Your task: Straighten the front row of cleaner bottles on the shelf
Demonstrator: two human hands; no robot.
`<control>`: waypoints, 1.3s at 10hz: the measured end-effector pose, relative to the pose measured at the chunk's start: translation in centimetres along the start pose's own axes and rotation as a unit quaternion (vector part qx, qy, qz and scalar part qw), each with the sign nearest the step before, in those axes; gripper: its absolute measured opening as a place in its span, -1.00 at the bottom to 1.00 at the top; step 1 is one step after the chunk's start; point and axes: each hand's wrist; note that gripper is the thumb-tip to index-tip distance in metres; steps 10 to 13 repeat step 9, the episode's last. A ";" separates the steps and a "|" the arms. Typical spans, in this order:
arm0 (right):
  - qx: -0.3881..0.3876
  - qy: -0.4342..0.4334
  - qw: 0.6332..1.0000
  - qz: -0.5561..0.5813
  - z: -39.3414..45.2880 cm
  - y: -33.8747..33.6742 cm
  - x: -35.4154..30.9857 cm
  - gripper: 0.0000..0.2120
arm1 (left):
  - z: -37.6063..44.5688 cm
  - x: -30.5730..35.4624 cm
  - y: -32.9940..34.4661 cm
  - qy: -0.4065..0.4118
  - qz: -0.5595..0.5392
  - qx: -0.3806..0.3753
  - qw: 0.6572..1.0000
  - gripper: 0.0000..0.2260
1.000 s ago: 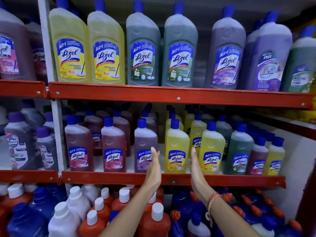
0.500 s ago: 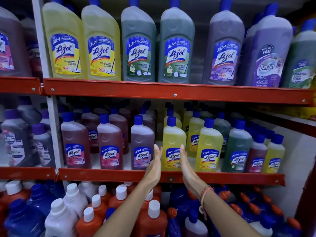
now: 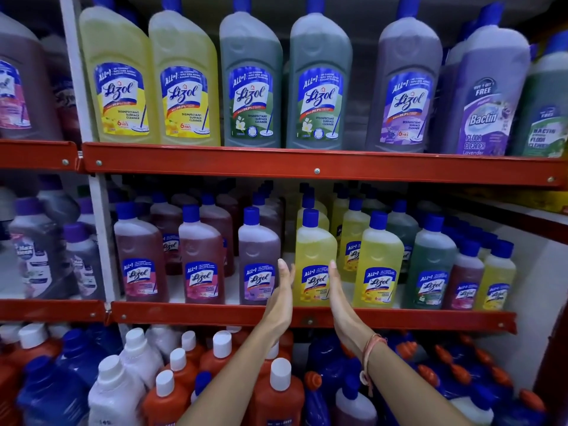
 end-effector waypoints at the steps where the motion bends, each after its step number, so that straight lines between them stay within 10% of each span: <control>1: 0.000 0.004 1.000 0.012 -1.3 -0.6 -1.4 -0.23 | 0.3 0.4 -0.2 -0.015 0.006 0.008 1.000 0.01; 2: -0.004 -0.013 1.000 0.005 -1.6 -1.6 -1.9 -0.54 | 0.1 0.8 0.1 -0.020 -0.002 0.004 1.000 -0.02; 4: -0.054 0.011 0.998 -0.021 -1.7 -2.1 -2.1 -0.16 | 0.4 0.0 0.0 -0.017 0.034 -0.010 0.999 -0.07; 13: -0.016 -0.031 0.999 -0.041 -2.5 -2.7 -2.8 -0.36 | -2.1 1.3 -0.9 0.029 0.068 -0.010 0.997 -0.25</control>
Point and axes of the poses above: each hand's wrist, its own z-axis towards the middle knuckle, its own y-axis out of the palm, x = y × z, and after that the axes turned 10 degrees about x, right-handed
